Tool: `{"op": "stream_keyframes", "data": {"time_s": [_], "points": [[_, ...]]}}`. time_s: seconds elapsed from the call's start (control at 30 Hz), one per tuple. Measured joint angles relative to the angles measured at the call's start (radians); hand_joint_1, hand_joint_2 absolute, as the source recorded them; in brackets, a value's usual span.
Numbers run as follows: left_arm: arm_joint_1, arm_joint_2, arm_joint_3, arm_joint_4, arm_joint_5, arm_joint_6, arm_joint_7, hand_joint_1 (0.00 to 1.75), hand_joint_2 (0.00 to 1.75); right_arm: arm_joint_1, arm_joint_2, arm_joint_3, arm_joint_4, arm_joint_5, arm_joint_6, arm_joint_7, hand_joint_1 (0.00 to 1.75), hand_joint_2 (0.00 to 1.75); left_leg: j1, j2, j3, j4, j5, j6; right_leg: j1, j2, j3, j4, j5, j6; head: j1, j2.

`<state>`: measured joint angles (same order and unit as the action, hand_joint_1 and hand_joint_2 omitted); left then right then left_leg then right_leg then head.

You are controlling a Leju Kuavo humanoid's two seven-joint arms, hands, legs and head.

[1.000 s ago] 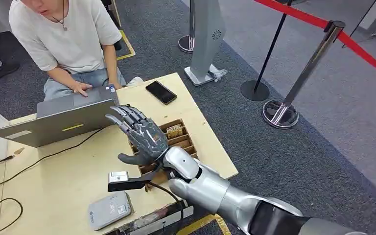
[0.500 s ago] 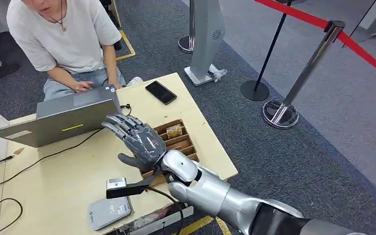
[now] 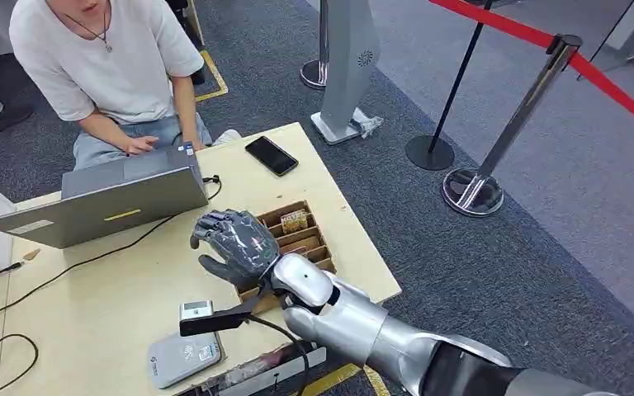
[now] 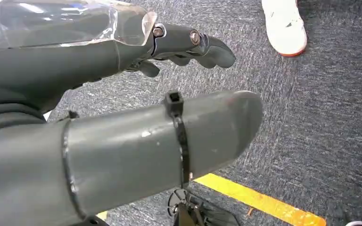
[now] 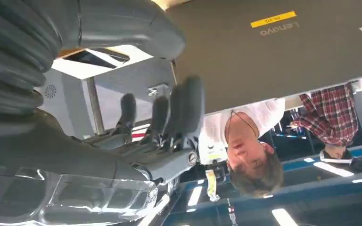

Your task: Pass the card to the sensor for recognition and then transmit it.

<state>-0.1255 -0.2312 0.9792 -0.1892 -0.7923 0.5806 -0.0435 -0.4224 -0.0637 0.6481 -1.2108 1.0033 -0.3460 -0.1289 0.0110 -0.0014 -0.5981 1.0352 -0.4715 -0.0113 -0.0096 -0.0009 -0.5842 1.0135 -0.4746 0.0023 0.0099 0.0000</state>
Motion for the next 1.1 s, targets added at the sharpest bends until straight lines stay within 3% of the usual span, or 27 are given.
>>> {"op": "stream_keyframes", "data": {"time_s": [0.27, 0.3, 1.1], "points": [[0.000, 0.001, 0.000, 0.000, -0.008, -0.003, 0.008, 0.00, 0.00, -0.002, 0.000, 0.000, 0.044, -0.001, 0.002, 0.013, 0.70, 1.75, 0.000, 0.000, 0.000, 0.000, 0.000, 0.000, 0.000, 0.000, 0.000, 0.000, 0.000, 0.000, 0.000, 0.000], [0.000, 0.001, 0.000, 0.000, -0.009, -0.003, 0.008, 0.00, 0.00, -0.002, 0.000, 0.000, 0.051, 0.000, 0.002, 0.014, 0.63, 1.75, 0.000, 0.000, 0.000, 0.000, 0.000, 0.000, 0.000, 0.000, 0.000, 0.000, 0.000, 0.000, 0.000, 0.000], [0.001, 0.003, 0.000, 0.000, -0.008, -0.012, 0.008, 0.00, 0.00, -0.012, 0.007, -0.002, 0.156, 0.023, -0.006, 0.053, 0.72, 1.75, 0.000, 0.000, 0.000, 0.000, 0.000, 0.000, 0.000, 0.000, 0.000, 0.000, 0.000, 0.000, 0.000, 0.000]]}}
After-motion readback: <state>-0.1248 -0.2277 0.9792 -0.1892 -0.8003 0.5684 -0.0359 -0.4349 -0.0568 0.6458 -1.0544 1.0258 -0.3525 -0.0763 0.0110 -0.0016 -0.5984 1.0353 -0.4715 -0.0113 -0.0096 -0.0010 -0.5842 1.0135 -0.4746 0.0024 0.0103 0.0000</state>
